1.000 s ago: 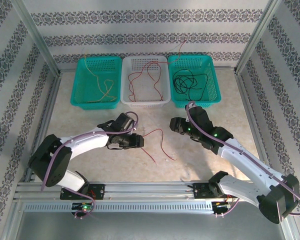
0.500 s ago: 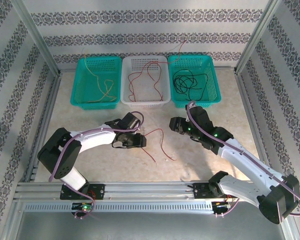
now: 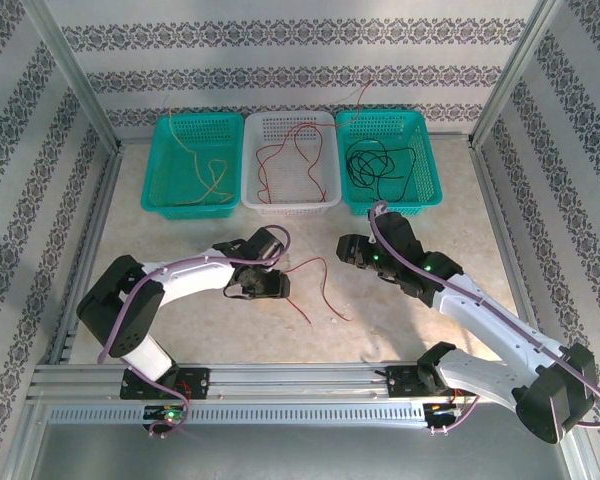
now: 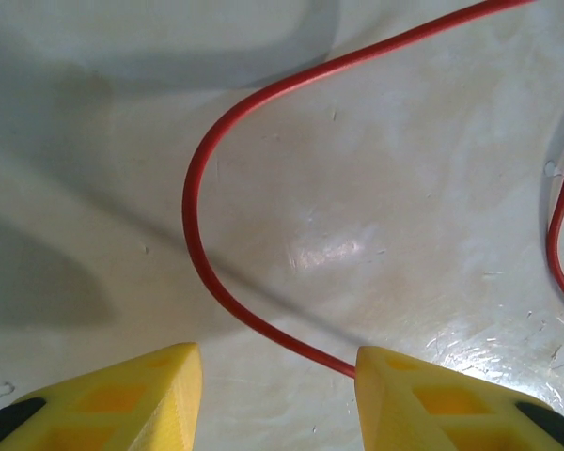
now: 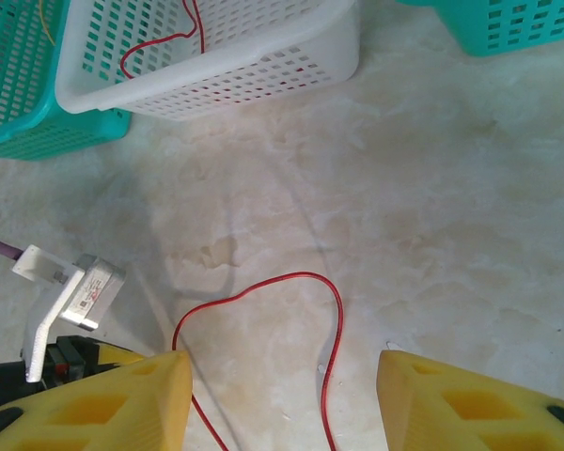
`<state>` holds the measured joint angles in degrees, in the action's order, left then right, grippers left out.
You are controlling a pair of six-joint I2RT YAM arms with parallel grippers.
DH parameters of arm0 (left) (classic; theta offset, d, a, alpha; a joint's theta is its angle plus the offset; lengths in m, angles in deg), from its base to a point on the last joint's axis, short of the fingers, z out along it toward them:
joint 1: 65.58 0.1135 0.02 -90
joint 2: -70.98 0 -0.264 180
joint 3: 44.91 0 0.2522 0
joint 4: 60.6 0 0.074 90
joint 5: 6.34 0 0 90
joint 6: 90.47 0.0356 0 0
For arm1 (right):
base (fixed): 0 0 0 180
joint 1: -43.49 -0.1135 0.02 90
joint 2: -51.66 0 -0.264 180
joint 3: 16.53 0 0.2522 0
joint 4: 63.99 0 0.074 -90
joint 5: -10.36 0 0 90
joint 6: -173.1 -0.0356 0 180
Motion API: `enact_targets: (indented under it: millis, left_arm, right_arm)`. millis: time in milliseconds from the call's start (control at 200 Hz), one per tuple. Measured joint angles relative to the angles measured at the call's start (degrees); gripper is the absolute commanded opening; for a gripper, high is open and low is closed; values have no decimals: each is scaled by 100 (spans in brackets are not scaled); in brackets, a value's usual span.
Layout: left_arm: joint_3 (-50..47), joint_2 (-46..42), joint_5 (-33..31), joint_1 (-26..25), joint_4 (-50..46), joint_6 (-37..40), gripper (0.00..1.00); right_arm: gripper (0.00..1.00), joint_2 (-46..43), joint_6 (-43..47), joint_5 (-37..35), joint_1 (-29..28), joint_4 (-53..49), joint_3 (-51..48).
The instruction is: Untangle the cables
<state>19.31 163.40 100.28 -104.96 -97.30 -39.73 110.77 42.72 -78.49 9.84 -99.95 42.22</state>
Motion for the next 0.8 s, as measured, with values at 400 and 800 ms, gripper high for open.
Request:
enact_targets:
  millis: [400, 800]
  left_arm:
    - [260, 306, -61, 0, 72, 22, 12]
    - [841, -407, -337, 0, -118, 378, 0]
  right_arm:
    - [55, -46, -2, -2, -66, -2, 4]
    - [56, -90, 0, -4, -273, -90, 168]
